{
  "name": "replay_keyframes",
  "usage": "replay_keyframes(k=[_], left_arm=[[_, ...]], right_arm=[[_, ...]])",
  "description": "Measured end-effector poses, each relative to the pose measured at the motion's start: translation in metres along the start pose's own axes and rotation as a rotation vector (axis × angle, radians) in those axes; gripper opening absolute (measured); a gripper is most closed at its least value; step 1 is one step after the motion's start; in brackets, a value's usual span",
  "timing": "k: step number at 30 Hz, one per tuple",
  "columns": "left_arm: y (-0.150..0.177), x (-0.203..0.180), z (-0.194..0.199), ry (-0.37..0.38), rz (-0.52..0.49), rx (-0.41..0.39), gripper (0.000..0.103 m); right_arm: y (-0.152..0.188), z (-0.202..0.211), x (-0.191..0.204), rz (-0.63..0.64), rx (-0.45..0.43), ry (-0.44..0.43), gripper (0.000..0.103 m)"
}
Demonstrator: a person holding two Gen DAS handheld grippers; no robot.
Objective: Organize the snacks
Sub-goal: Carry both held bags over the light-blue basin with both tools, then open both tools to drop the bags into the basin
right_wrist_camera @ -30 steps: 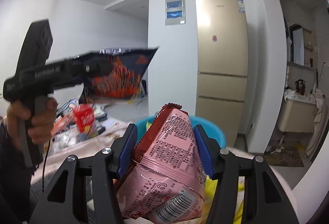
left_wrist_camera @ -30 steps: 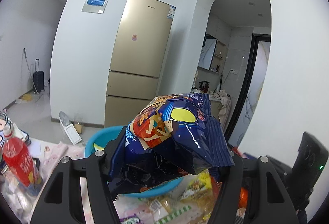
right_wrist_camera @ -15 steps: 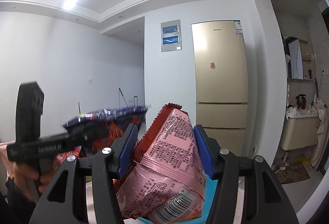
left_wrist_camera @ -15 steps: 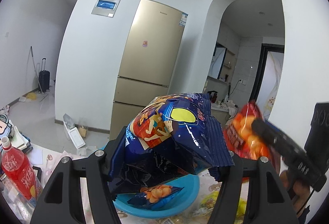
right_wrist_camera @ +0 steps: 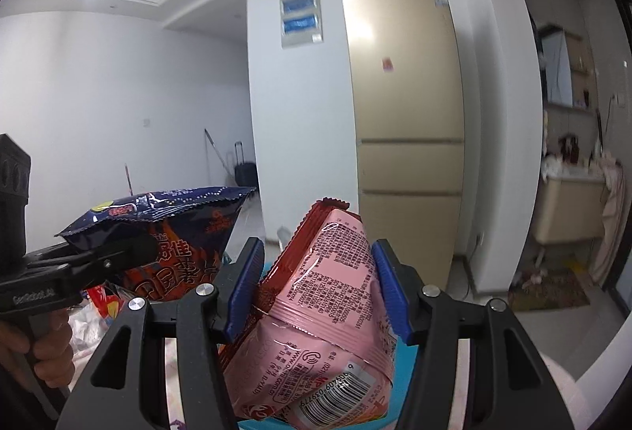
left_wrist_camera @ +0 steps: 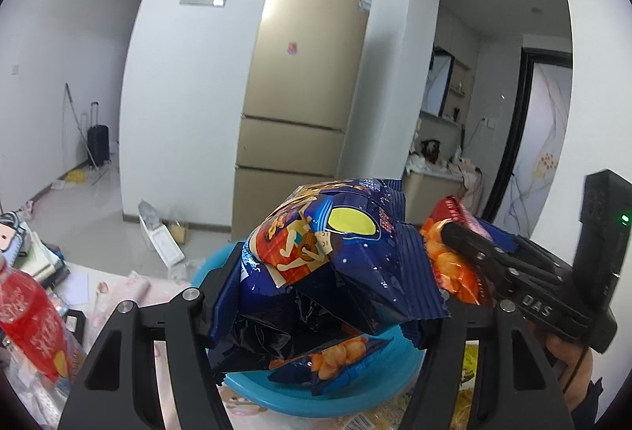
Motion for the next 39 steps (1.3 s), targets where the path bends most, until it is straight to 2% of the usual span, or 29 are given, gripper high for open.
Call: replay_keyframes(k=[5, 11, 16, 18, 19, 21, 24, 29, 34, 39], left_arm=[[0.009, 0.001, -0.014, 0.004, 0.006, 0.034, 0.068], [0.02, 0.006, -0.033, 0.027, 0.046, 0.082, 0.068], [0.024, -0.002, -0.038, 0.052, 0.049, 0.099, 0.068], [0.023, -0.006, -0.038, 0.053, 0.035, 0.099, 0.068], [0.023, -0.007, -0.039, 0.054, 0.031, 0.099, 0.068], [0.024, -0.009, -0.039, 0.058, 0.03, 0.101, 0.068], [0.024, -0.01, -0.041, 0.056, 0.032, 0.107, 0.068], [0.029, -0.01, -0.05, 0.074, 0.053, 0.118, 0.068], [0.047, -0.012, -0.077, 0.162, 0.182, 0.152, 0.068], [0.063, -0.007, -0.103, 0.128, 0.223, 0.172, 0.07]], right_arm=[[0.001, -0.011, -0.026, -0.071, 0.028, 0.019, 0.056], [0.005, -0.026, -0.04, -0.105, 0.04, 0.058, 0.056], [0.017, -0.044, -0.045, -0.098, 0.054, 0.147, 0.058], [0.019, -0.048, -0.05, -0.115, 0.068, 0.178, 0.079], [0.019, -0.045, -0.051, -0.116, 0.062, 0.182, 0.084], [0.014, -0.037, -0.049, -0.124, 0.032, 0.161, 0.095], [0.007, -0.024, -0.044, -0.129, -0.006, 0.141, 0.102], [-0.003, -0.012, -0.04, -0.167, -0.027, 0.083, 0.103], [-0.009, -0.001, -0.032, -0.179, -0.045, 0.032, 0.103], [-0.009, 0.004, -0.028, -0.196, -0.054, -0.004, 0.103]])
Point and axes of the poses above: each gripper's, at about its wrist camera, not at the fingertips, and z roughly against the way its jaws point, x to its left, y to its underside, the point moved 4 cm from there along -z, roughly the way its jaws point, and after that the axes turned 15 degrees about -z, right-handed, at the moved point
